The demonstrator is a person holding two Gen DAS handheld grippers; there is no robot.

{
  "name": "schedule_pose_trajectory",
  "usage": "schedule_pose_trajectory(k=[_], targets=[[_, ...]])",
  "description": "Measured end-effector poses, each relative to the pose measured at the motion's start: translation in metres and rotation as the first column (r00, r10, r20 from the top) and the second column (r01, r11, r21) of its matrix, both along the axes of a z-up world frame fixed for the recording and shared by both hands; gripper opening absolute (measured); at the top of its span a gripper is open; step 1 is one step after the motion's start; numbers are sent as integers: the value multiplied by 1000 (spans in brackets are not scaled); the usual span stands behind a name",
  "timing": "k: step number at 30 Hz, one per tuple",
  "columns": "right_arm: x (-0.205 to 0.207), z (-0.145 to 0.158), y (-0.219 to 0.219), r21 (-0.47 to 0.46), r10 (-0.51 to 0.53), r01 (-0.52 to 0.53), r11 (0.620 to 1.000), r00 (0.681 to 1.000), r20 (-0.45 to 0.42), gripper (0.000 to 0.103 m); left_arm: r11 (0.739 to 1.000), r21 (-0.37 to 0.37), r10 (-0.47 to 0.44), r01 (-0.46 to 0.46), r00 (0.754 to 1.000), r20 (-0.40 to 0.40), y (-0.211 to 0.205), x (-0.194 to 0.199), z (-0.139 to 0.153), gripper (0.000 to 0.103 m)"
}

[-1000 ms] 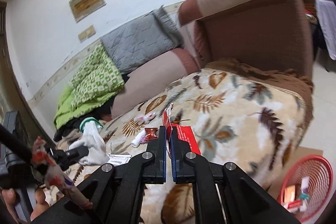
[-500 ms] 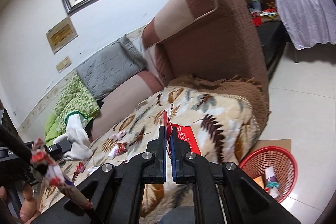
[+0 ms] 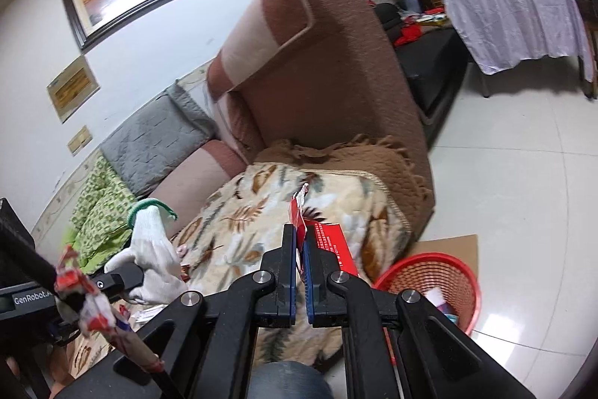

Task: Collect trash
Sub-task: 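Carry the white glove and red wrapper to the red wastebasket and release them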

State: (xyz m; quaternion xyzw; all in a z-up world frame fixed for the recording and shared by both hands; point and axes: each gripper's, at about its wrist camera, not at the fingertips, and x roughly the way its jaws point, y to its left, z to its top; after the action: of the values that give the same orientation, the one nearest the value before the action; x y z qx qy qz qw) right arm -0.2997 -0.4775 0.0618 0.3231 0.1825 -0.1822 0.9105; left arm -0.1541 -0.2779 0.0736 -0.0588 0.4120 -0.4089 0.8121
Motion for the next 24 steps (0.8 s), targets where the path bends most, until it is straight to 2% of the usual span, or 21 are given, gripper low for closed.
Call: schedule_pose_trajectory(k=[9, 13, 24], targets=[[-16, -16, -25, 46, -58, 58, 997, 998, -9, 4, 992, 82, -98, 98, 995, -1, -55, -16, -18, 10], [-19, -27, -34, 67, -75, 76, 995, 997, -18, 4, 981, 142, -132, 134, 991, -23, -78, -19, -39, 10], [-17, -68, -61, 140, -101, 111, 984, 992, -76, 4, 950, 230, -191, 212, 976, -109, -127, -16, -97, 10]])
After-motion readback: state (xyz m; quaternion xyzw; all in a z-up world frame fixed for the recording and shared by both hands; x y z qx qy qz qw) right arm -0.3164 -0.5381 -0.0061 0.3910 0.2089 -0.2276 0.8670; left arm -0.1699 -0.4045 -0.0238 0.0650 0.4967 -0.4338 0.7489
